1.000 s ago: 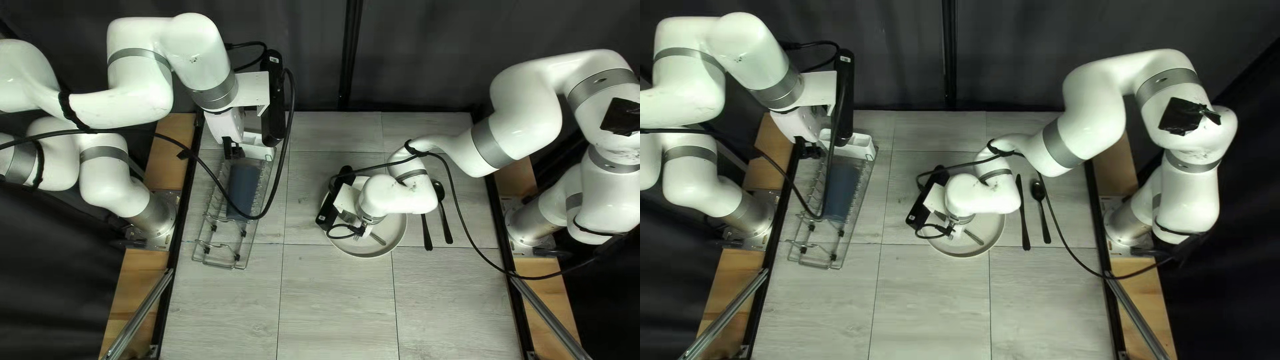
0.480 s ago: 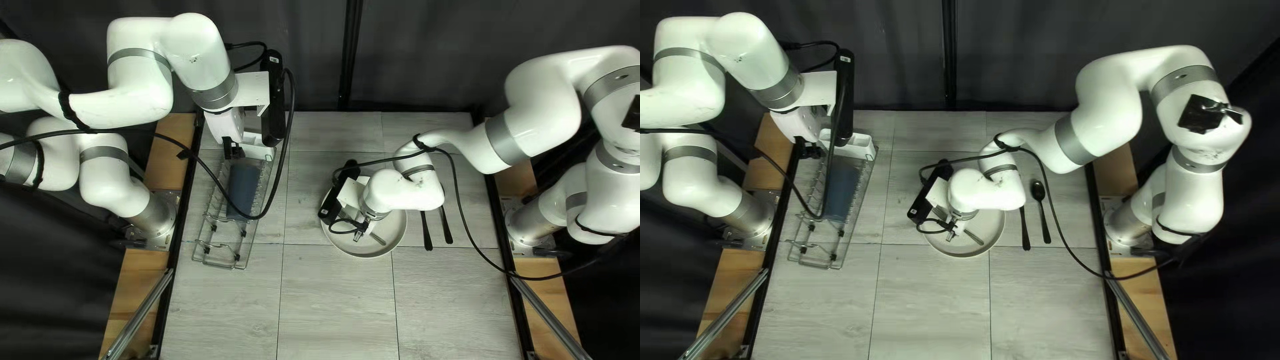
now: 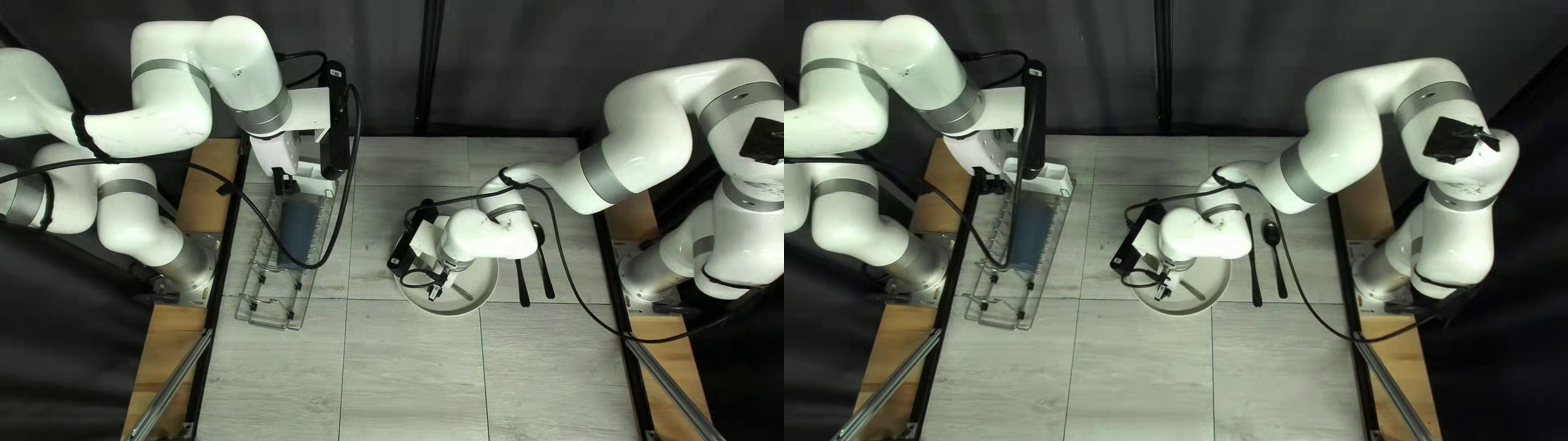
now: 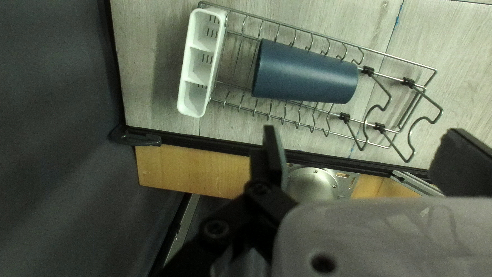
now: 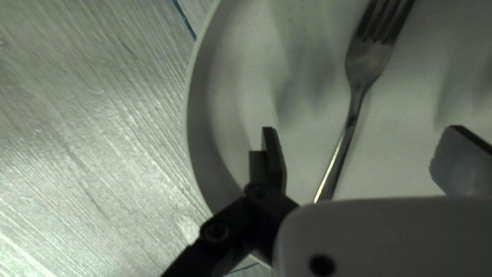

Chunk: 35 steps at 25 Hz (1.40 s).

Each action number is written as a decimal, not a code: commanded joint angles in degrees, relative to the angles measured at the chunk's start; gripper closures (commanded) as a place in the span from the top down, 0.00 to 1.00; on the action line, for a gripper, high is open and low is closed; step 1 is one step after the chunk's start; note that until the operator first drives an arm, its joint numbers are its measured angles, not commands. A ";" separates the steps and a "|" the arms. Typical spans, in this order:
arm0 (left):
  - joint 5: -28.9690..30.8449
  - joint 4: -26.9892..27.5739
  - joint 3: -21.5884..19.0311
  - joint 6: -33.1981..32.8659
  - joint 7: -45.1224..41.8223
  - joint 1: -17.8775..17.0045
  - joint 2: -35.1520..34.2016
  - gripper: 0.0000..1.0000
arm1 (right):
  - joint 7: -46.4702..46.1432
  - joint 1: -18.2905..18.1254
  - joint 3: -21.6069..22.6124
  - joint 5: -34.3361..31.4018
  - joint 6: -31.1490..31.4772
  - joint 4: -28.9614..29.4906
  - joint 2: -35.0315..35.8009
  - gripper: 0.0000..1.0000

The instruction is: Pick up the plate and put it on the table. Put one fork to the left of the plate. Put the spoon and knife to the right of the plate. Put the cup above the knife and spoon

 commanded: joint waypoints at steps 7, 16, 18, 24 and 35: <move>0.00 0.00 0.00 0.00 0.00 0.00 0.00 1.00 | -0.21 -0.14 0.21 0.38 0.30 -0.08 -0.40 1.00; 0.00 0.00 0.00 0.00 0.00 0.00 0.00 1.00 | -0.64 -1.16 0.59 2.01 -1.67 -2.24 -0.96 1.00; 0.00 0.00 0.00 0.00 0.00 0.00 0.00 1.00 | -0.64 -1.24 0.57 2.09 -2.17 -2.24 -0.50 1.00; 0.00 0.00 0.00 0.00 0.00 0.00 0.00 1.00 | -0.86 -1.40 0.51 2.07 -3.23 -2.64 0.27 0.67; 0.00 0.00 0.00 0.00 0.00 0.00 0.00 1.00 | 0.45 -0.21 0.13 0.95 -1.15 -1.17 0.22 0.00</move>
